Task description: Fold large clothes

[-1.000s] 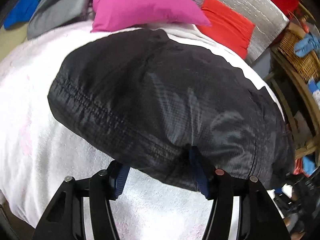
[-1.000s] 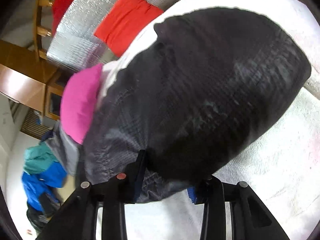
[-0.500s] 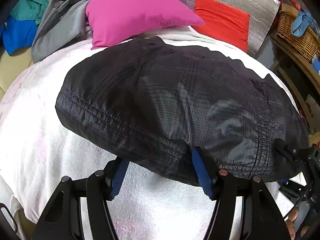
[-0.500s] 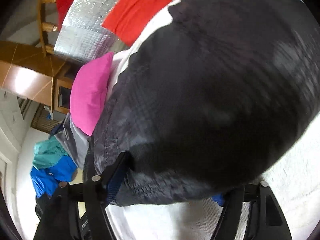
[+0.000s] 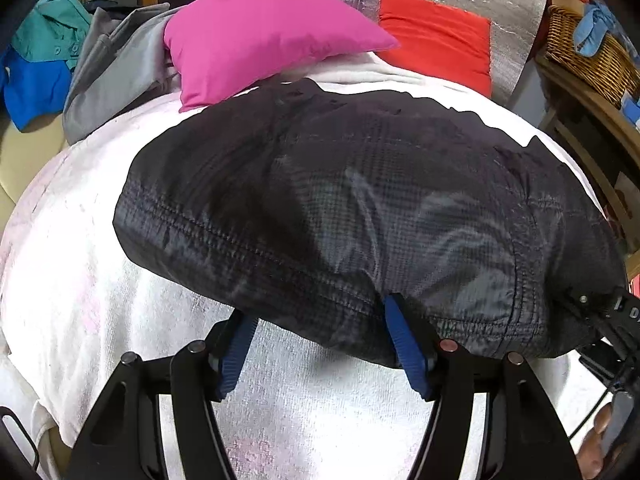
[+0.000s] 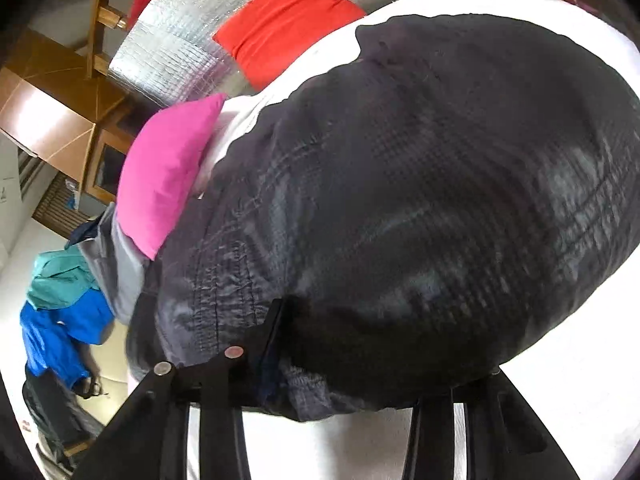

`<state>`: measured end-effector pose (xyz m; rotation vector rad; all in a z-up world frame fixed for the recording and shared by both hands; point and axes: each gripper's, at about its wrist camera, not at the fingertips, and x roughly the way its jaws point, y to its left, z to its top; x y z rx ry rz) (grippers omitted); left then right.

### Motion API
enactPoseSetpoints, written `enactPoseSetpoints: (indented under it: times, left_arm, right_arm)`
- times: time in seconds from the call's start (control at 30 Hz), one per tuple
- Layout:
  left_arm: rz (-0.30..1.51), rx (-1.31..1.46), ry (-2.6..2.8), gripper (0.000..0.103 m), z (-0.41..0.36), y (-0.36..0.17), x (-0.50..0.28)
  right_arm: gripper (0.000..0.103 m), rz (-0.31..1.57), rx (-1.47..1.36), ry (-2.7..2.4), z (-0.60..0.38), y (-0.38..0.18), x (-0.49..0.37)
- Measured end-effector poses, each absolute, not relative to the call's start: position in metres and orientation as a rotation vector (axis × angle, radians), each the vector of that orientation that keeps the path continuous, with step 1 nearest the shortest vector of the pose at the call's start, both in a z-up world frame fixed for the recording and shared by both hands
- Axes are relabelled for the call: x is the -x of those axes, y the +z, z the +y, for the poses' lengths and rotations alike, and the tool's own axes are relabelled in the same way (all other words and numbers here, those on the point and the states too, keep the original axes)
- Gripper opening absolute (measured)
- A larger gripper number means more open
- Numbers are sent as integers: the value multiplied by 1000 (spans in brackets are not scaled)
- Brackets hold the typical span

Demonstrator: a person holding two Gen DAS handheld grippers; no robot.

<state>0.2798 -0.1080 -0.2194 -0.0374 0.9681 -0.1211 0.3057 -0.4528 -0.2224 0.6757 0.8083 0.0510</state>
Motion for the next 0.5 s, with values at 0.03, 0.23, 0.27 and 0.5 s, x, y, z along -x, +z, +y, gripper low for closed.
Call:
enactPoseSetpoints:
  times: [0.03,0.23,0.27,0.5]
  left_arm:
    - [969,34,-123,67,-108,-219,-280]
    - [958,-6,-134,68,-107,-218,-275]
    - [955,-16,-136,68,-107,-217,-274]
    - [896,-89,-105,72,-100,-211,-266]
  right_arm:
    - [49,814,-671,54,-454,-222,-302]
    - [69,843,-682,97,-462,-215,-290]
    - [71,845,-698,87,-469,-215,-288]
    - [76,785,-1022,-89,-550,-239,-268]
